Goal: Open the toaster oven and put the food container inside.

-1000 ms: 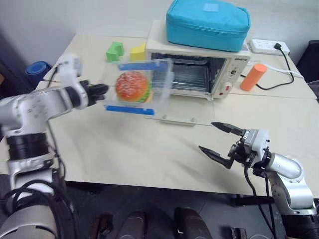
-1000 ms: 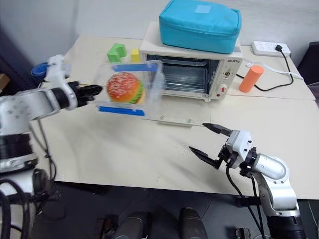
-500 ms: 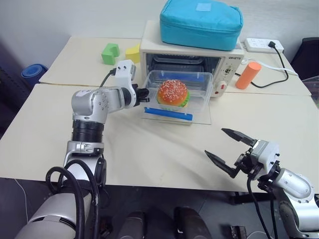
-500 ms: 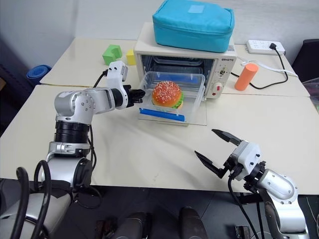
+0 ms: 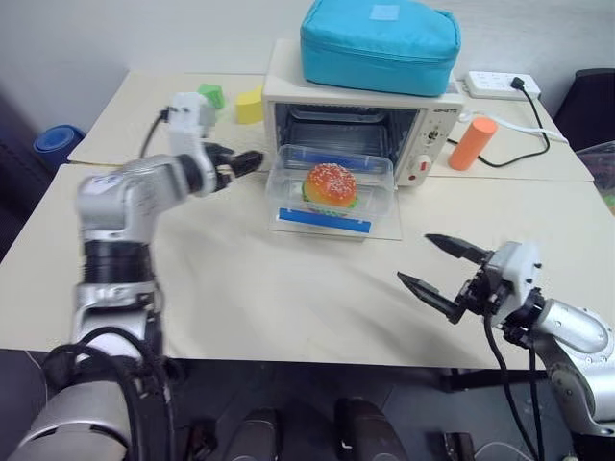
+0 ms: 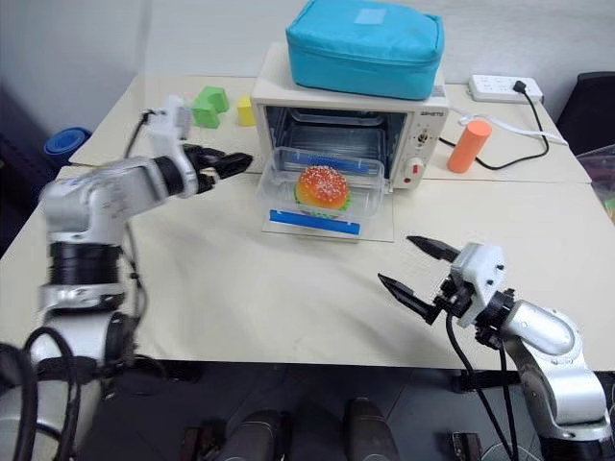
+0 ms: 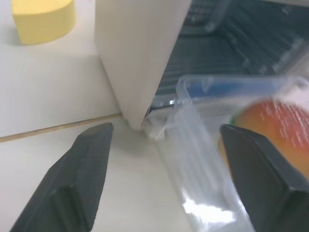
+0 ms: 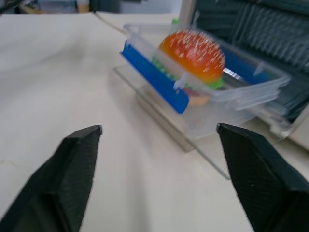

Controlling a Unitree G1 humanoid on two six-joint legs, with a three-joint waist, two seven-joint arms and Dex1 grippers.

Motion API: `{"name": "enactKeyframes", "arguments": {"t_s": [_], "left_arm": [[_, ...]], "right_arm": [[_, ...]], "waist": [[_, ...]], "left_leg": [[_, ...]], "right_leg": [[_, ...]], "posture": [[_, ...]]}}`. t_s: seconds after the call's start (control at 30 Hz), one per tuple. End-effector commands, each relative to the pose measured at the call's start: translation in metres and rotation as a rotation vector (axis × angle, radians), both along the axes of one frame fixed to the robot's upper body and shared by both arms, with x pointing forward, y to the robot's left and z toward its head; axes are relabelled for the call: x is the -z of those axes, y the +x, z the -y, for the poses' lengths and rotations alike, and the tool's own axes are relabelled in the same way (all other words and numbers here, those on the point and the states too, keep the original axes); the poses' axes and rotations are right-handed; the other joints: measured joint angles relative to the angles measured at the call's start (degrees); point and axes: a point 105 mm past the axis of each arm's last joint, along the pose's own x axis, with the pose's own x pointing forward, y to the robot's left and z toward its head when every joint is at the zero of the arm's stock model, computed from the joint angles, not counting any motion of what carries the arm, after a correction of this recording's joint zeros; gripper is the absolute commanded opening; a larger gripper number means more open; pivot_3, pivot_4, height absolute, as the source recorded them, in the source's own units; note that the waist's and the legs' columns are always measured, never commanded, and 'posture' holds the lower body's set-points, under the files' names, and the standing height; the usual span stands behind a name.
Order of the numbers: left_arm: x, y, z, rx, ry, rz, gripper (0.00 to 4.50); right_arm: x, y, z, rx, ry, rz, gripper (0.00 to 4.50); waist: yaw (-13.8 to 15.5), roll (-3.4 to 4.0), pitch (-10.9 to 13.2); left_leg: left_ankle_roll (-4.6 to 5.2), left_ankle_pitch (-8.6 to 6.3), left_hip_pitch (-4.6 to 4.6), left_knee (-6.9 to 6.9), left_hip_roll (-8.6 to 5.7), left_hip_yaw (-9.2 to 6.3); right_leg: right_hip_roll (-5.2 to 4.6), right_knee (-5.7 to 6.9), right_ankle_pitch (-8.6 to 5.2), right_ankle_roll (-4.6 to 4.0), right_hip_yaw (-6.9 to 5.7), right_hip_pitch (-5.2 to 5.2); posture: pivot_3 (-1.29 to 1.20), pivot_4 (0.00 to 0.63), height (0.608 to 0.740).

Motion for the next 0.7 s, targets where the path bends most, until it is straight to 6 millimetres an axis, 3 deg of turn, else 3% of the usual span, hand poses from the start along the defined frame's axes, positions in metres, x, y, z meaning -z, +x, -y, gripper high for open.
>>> {"name": "enactKeyframes", "arguments": {"t_s": [0.03,0.13,0.3,0.43,0.6,0.7], "left_arm": [[0.008,-0.032,0.022,0.315,0.140,0.035,2.37],[0.033,-0.041,0.037,0.444,0.187,0.024,1.47],[0.055,-0.026,0.072,0.481,0.163,0.103,0.02],[0.064,-0.007,0.087,0.409,0.106,0.190,0.02],[0.046,0.012,0.095,0.278,-0.033,0.285,0.02],[0.046,0.016,0.100,0.265,-0.059,0.281,0.02]], "right_arm": [[0.000,0.008,-0.011,-0.046,-0.052,-0.019,2.57],[0.009,0.028,-0.015,-0.045,-0.113,-0.031,1.52],[0.010,0.064,-0.011,0.003,-0.144,0.020,0.00],[0.004,0.088,-0.010,0.037,-0.136,0.064,0.00],[-0.009,0.120,-0.010,0.107,-0.094,0.104,0.00],[-0.016,0.135,-0.014,0.126,-0.073,0.114,0.00]], "waist": [[0.36,0.00,0.00],[1.31,0.00,0.00],[1.72,0.00,0.01],[1.17,0.00,0.01],[0.02,0.00,0.01],[0.00,0.00,0.01]], "left_leg": [[0.00,0.00,-0.01,0.04,0.00,-0.05],[0.10,-0.01,-0.06,0.16,-0.08,-0.18],[0.27,-0.05,-0.29,0.41,-0.20,-0.23],[0.30,-0.08,-0.34,0.44,-0.20,-0.09],[0.28,-0.09,-0.34,0.54,-0.08,0.06],[0.26,-0.09,-0.35,0.62,-0.08,0.05]], "right_leg": [[0.00,-0.02,0.00,-0.01,0.11,0.02],[-0.08,-0.09,0.00,-0.01,0.13,0.15],[-0.15,-0.07,0.02,0.02,0.05,0.08],[-0.12,0.02,0.03,0.04,0.01,-0.05],[-0.01,0.13,0.04,0.06,-0.32,-0.12],[-0.02,0.22,0.04,0.06,-0.34,-0.11]], "posture": [[0.00,0.150,0.740],[0.00,0.150,0.740],[0.00,0.150,0.740],[0.00,0.150,0.740],[0.00,0.150,0.740],[0.00,0.150,0.740]]}}
